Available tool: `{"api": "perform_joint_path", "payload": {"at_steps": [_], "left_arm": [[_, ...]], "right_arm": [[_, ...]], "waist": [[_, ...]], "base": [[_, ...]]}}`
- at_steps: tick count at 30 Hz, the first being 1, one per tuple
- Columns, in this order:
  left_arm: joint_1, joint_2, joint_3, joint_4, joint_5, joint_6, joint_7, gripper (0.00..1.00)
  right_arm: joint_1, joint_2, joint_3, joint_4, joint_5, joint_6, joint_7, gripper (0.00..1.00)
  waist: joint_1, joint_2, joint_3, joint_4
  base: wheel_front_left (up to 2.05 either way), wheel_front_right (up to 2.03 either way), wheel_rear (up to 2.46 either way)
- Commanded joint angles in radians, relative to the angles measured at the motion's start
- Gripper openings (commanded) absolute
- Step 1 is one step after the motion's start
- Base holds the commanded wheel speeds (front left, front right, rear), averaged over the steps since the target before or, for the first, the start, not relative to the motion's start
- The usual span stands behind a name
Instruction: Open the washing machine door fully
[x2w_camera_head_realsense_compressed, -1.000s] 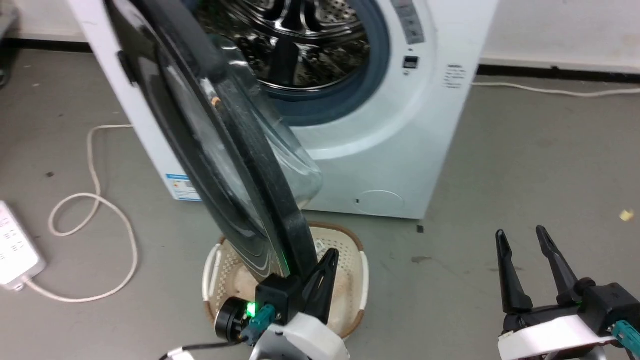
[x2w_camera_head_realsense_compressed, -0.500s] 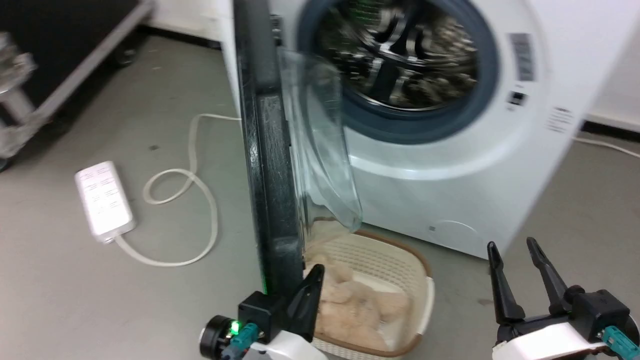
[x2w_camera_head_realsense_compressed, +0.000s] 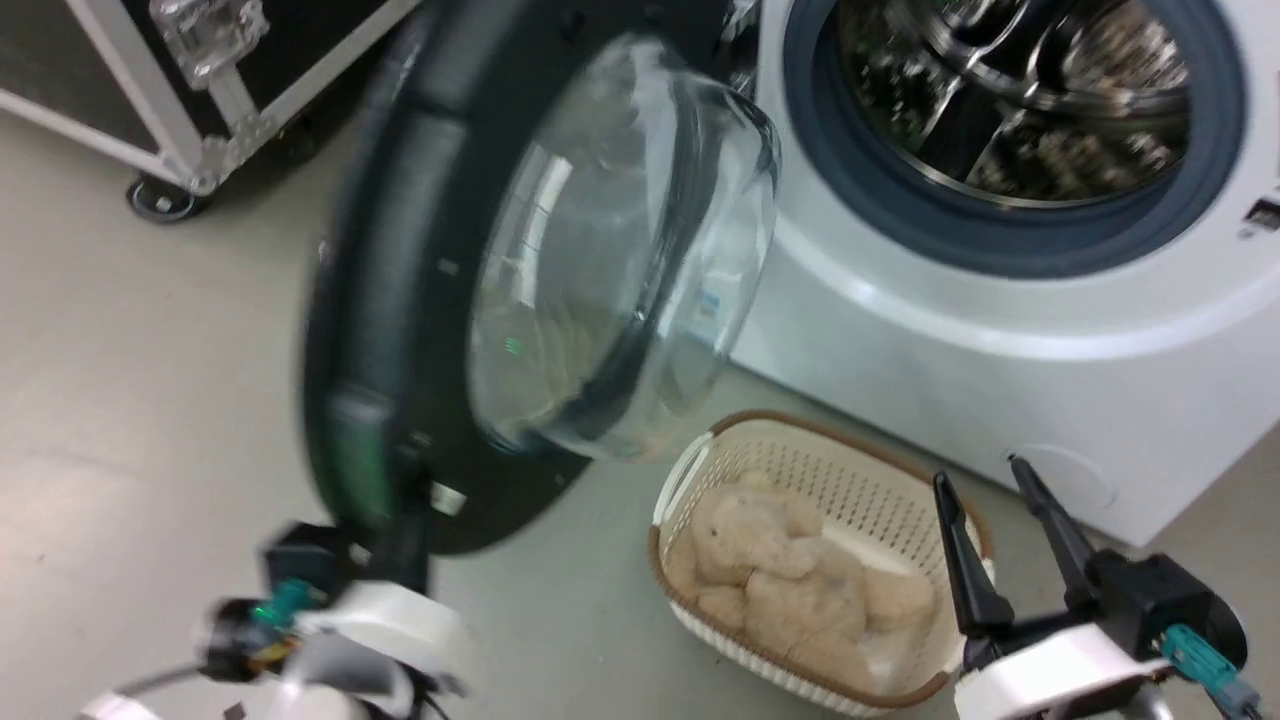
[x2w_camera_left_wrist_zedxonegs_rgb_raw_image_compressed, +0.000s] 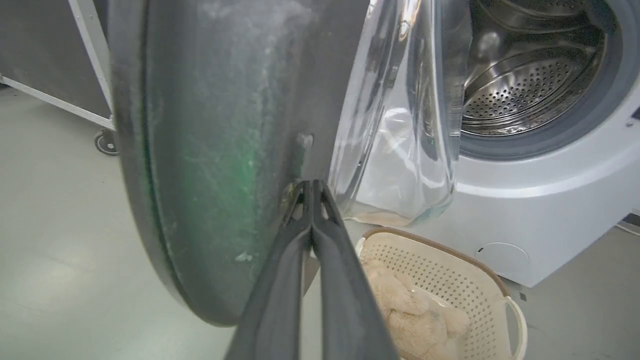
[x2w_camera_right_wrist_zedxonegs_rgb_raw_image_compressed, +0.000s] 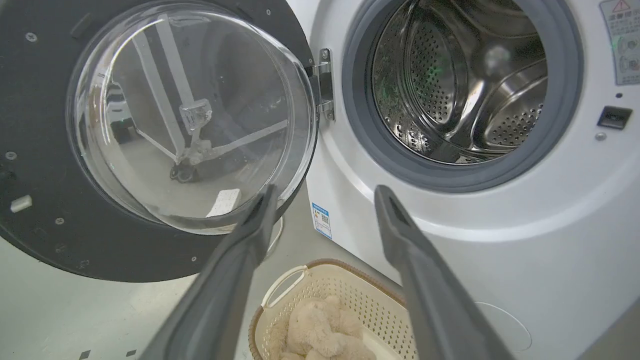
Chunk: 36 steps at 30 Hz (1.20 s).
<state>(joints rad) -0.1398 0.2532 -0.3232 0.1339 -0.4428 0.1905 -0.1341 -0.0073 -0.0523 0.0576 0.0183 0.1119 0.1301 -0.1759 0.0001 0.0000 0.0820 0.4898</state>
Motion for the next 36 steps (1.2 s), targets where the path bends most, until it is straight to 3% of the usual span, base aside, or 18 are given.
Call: {"api": "perform_joint_path", "payload": {"at_steps": [1, 10, 13, 23, 30, 36], "left_arm": [[-0.023, 0.023, 0.023, 0.013, -0.005, -0.002, -0.007, 0.00], [-0.180, 0.132, 0.162, 0.185, -0.063, -0.029, -0.038, 0.00], [-0.237, 0.169, 0.195, 0.261, -0.092, -0.057, -0.031, 0.00], [-0.382, 0.280, 0.292, 0.517, -0.145, -0.099, -0.066, 0.00], [-0.382, 0.284, 0.267, 0.561, -0.105, -0.125, -0.110, 0.00], [-0.322, 0.233, 0.228, 0.424, -0.043, -0.118, -0.126, 0.00]], "right_arm": [[-0.021, 0.002, 0.004, -0.011, -0.011, 0.001, 0.005, 1.00], [-0.100, -0.017, 0.027, -0.060, -0.058, 0.001, 0.057, 1.00], [-0.116, -0.033, 0.024, -0.073, -0.062, 0.001, 0.068, 1.00], [-0.134, -0.047, -0.001, -0.076, -0.057, 0.001, 0.059, 1.00], [-0.122, -0.036, -0.019, -0.049, -0.046, 0.001, 0.037, 1.00], [-0.096, -0.026, -0.057, -0.021, -0.039, 0.001, 0.000, 1.00]], "waist": [[-0.0001, 0.0000, 0.038, 0.014], [-0.0001, 0.0000, 0.185, -0.032], [-0.0001, 0.0000, 0.229, -0.057], [-0.0001, 0.0000, 0.278, -0.118], [-0.0001, 0.0000, 0.222, -0.128], [-0.0001, 0.0000, 0.123, -0.146]], "base": [[0.00, 0.00, 0.00], [0.00, 0.00, 0.00], [0.00, 0.00, 0.00], [0.00, 0.00, 0.00], [0.00, 0.00, 0.00], [0.00, 0.00, 0.00]]}}
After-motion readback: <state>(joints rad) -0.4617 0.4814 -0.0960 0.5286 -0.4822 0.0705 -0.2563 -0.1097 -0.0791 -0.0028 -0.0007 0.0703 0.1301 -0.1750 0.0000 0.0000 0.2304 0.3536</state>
